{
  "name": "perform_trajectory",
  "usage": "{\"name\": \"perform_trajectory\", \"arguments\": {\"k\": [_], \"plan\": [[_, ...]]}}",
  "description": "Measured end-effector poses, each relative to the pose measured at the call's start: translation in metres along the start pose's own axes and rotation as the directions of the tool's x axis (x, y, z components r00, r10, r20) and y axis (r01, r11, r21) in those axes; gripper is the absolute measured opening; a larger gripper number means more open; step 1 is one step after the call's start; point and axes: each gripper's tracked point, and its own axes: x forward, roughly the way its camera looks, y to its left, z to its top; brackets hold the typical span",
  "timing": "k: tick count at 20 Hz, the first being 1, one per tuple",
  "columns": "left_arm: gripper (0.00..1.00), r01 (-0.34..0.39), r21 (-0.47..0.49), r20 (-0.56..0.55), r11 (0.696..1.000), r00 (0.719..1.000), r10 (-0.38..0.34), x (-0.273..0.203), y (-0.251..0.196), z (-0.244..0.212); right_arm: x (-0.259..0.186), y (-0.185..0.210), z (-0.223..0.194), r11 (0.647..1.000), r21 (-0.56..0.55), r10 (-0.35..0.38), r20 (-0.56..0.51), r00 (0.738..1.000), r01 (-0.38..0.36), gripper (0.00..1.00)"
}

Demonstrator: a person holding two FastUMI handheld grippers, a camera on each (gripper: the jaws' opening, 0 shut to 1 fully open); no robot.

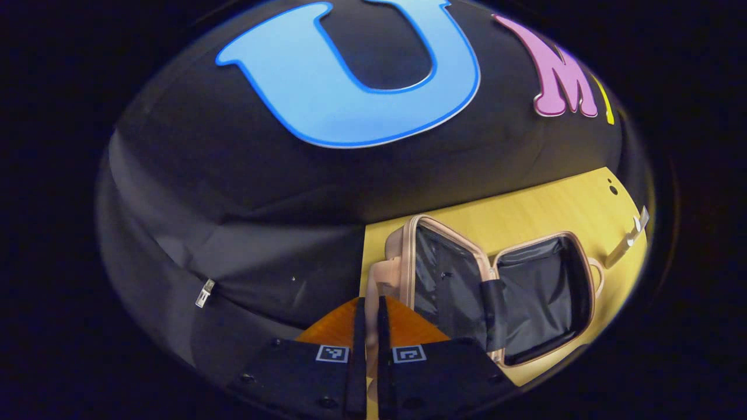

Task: First open the suitcase, pack the skin care products into it, and then close the suitcase.

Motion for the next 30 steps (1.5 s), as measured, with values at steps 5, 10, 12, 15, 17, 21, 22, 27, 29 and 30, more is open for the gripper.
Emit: {"name": "perform_trajectory", "arguments": {"k": [5,10,12,15,17,21,22,27,29,30], "plan": [[0.13,0.010,-0.070,-0.056,0.998,0.998,-0.014,0.086,0.037,-0.078,-0.008,0.002,0.003,0.995,-0.049,-0.088,0.008,0.996,0.089,0.97],[0.13,0.020,-0.105,-0.105,0.994,0.994,-0.031,0.149,0.026,-0.142,-0.022,0.017,-0.004,0.991,-0.062,-0.123,-0.011,0.992,0.122,0.97],[0.19,-0.040,-0.084,-0.105,0.996,0.994,0.031,0.162,0.045,-0.150,-0.026,0.020,-0.013,0.991,-0.041,-0.131,-0.041,0.991,0.129,0.97],[0.30,-0.090,-0.120,-0.026,0.989,0.996,0.088,0.140,0.060,-0.133,-0.033,0.015,-0.017,0.988,-0.023,-0.152,-0.054,0.987,0.151,0.97],[0.63,-0.093,-0.135,0.054,0.986,0.993,0.101,0.108,0.057,-0.115,-0.037,0.007,-0.017,0.986,-0.040,-0.165,-0.047,0.985,0.164,0.97],[0.98,-0.056,-0.145,0.236,0.988,0.968,0.090,0.041,0.001,-0.066,-0.040,-0.024,-0.023,0.975,-0.058,-0.217,-0.031,0.976,0.215,0.97],[0.98,-0.040,-0.150,0.267,0.988,0.961,0.079,0.026,-0.019,-0.058,-0.039,-0.030,-0.026,0.975,-0.043,-0.219,-0.038,0.975,0.218,0.97],[0.98,0.112,-0.143,0.356,0.983,0.933,-0.054,-0.039,-0.159,-0.025,-0.030,-0.062,-0.043,0.978,0.005,-0.206,-0.087,0.975,0.208,0.97],[0.98,0.171,-0.125,0.400,0.977,0.910,-0.108,-0.062,-0.217,-0.017,-0.024,-0.071,-0.049,0.984,-0.014,-0.176,-0.090,0.980,0.175,0.94],[0.98,0.207,-0.111,0.413,0.972,0.899,-0.144,-0.074,-0.250,-0.016,-0.022,-0.076,-0.050,0.987,-0.025,-0.162,-0.087,0.983,0.161,0.97]]}}
